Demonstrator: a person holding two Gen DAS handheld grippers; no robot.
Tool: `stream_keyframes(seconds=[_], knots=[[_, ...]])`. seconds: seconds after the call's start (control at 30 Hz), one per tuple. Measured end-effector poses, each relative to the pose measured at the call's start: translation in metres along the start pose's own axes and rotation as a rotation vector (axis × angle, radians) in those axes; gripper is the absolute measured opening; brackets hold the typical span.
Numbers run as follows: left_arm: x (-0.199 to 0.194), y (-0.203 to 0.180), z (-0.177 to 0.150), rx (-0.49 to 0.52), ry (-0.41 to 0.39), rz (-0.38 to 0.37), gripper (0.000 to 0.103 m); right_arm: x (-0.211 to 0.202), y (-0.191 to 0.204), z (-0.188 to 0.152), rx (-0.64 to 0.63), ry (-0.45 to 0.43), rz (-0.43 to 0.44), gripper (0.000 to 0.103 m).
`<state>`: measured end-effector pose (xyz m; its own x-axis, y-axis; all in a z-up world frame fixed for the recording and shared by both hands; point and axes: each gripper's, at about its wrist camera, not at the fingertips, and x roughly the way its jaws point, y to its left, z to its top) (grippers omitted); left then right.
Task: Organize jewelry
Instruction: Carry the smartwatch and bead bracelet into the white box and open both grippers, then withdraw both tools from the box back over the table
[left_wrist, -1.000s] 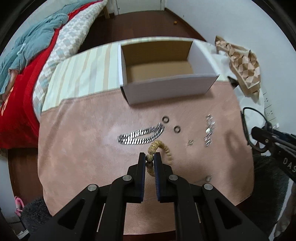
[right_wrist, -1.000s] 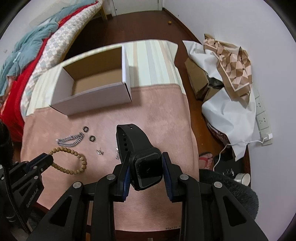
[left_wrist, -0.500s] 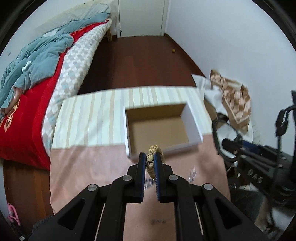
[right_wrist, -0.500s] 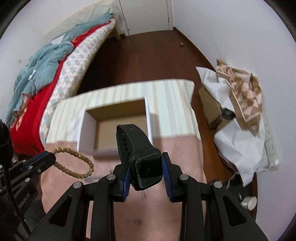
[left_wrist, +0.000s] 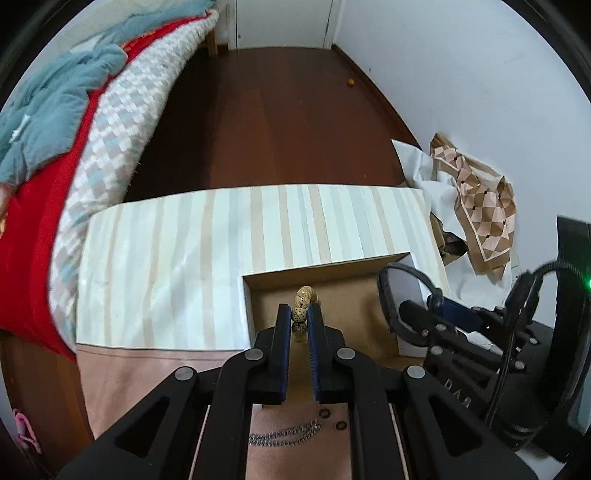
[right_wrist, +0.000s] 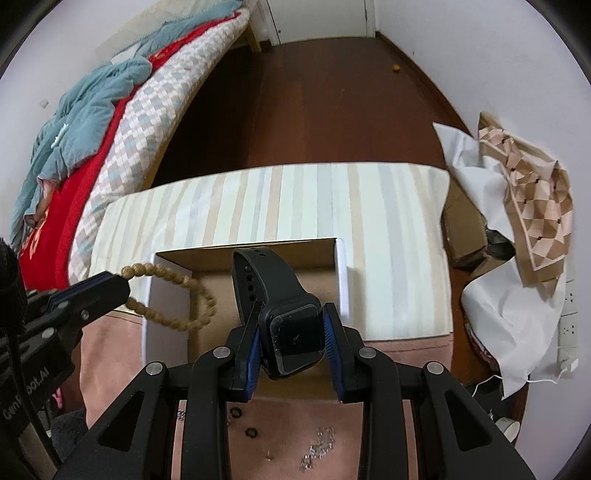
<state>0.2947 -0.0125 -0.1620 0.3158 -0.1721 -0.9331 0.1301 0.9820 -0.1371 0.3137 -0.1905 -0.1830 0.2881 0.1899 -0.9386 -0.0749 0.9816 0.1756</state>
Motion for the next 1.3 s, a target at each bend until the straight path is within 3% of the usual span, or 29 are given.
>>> stream_keyframes(seconds=[0.13, 0.27, 0.3, 0.37, 0.4, 0.43, 0.47, 0.5, 0.53, 0.57, 0.67, 0.8, 0.87, 1.0, 1.3], knots=[[0.017, 0.002, 0.007, -0.005, 0.047, -0.036, 0.007, 0.019, 0.003, 0.004, -0.022, 0.045, 0.015, 0.032], [0.021, 0.008, 0.009, -0.049, 0.068, -0.025, 0.009, 0.033, 0.004, 0.005, -0.029, 0.099, 0.032, 0.034], [0.019, 0.01, 0.009, -0.062, 0.066, -0.025, 0.011, 0.033, 0.004, 0.005, -0.028, 0.104, 0.033, 0.037], [0.016, 0.013, 0.011, -0.072, 0.058, -0.018, 0.012, 0.033, 0.003, 0.002, -0.023, 0.102, 0.018, 0.061], [0.013, 0.014, 0.01, -0.078, 0.051, -0.001, 0.015, 0.03, 0.003, 0.001, -0.02, 0.096, 0.021, 0.064], [0.011, 0.016, 0.009, -0.077, 0.047, 0.01, 0.02, 0.028, 0.002, -0.001, -0.017, 0.091, 0.017, 0.066], [0.007, 0.017, 0.008, -0.075, 0.033, 0.021, 0.032, 0.025, 0.002, -0.002, -0.017, 0.085, -0.005, 0.07], [0.003, 0.018, 0.006, -0.075, 0.017, 0.04, 0.051, 0.022, 0.002, -0.002, -0.019, 0.078, -0.018, 0.072], [0.0, 0.019, 0.005, -0.074, 0.009, 0.052, 0.06, 0.017, 0.002, -0.005, -0.022, 0.065, -0.026, 0.079], [-0.006, 0.02, 0.002, -0.076, -0.014, 0.067, 0.067, 0.014, 0.003, -0.006, -0.022, 0.06, -0.036, 0.085], [-0.016, 0.027, -0.007, -0.079, -0.048, 0.114, 0.071, -0.001, 0.005, -0.01, -0.037, 0.026, -0.089, 0.088], [-0.027, 0.031, -0.022, -0.087, -0.091, 0.174, 0.1, -0.017, 0.013, -0.019, -0.078, -0.023, -0.194, 0.094], [-0.031, 0.032, -0.032, -0.087, -0.105, 0.209, 0.101, -0.022, 0.015, -0.025, -0.094, -0.035, -0.231, 0.1], [-0.038, 0.029, -0.051, -0.083, -0.131, 0.246, 0.102, -0.028, 0.019, -0.039, -0.103, -0.049, -0.27, 0.1], [-0.065, 0.025, -0.077, -0.1, -0.178, 0.259, 0.103, -0.058, 0.019, -0.067, -0.073, -0.085, -0.248, 0.102]])
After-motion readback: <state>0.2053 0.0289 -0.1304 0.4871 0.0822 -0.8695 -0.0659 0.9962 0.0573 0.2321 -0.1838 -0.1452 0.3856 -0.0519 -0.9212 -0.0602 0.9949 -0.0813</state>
